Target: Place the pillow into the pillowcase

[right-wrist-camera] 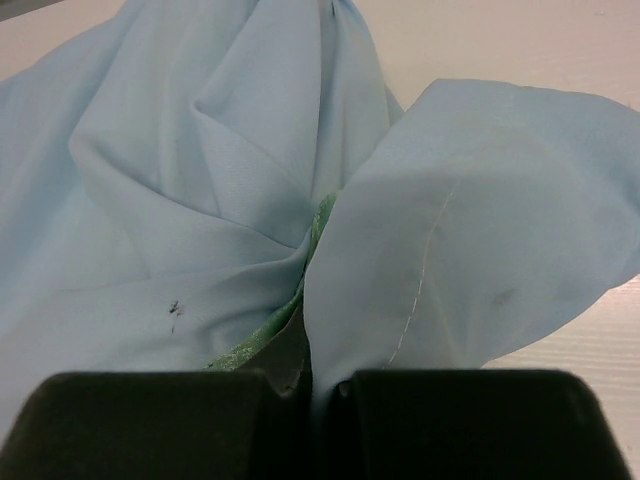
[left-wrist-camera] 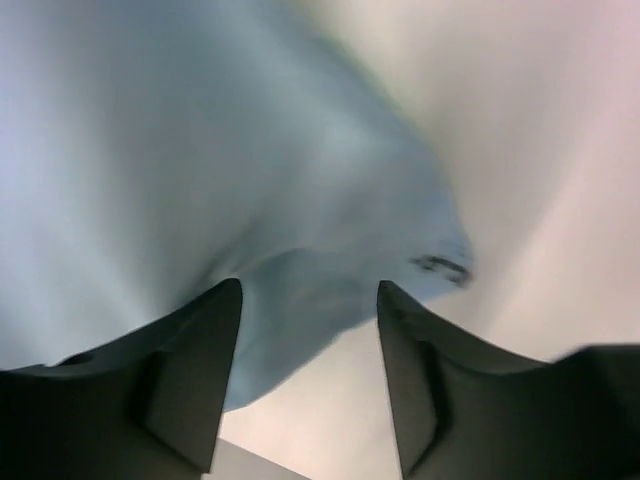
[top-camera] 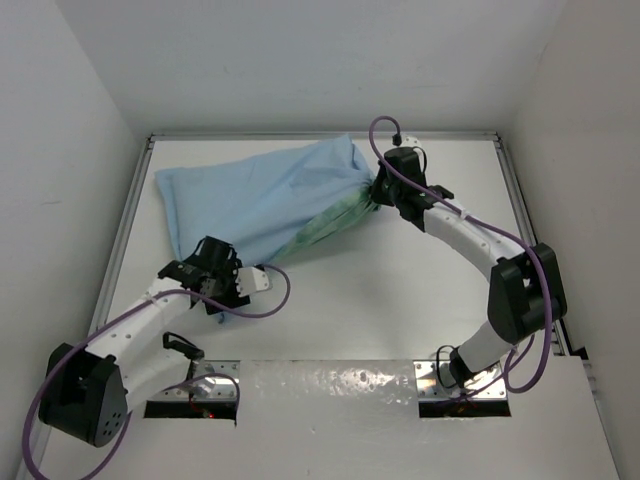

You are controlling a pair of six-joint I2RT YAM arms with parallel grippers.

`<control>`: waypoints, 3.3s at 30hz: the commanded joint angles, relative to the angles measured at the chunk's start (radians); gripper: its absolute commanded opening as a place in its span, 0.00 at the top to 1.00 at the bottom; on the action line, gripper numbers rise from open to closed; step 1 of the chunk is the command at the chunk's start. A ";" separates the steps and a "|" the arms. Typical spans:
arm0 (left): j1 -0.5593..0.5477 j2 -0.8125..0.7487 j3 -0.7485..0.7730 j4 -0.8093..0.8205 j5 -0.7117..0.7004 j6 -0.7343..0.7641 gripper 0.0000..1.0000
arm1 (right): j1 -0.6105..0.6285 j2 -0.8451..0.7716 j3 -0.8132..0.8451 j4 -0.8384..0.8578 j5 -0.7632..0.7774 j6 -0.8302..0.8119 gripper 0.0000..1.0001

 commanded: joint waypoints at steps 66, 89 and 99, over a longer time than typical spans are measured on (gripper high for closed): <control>0.098 0.198 1.006 0.083 -0.522 -0.212 1.00 | -0.039 -0.573 -0.012 -0.236 0.025 -0.293 1.00; 0.379 1.185 1.571 0.075 -0.439 -0.411 0.17 | -0.450 0.261 0.456 -0.376 -0.209 -0.311 0.42; 0.393 0.946 1.407 -0.174 0.183 -0.532 0.16 | -0.292 0.336 0.341 -0.319 -0.176 -0.254 0.74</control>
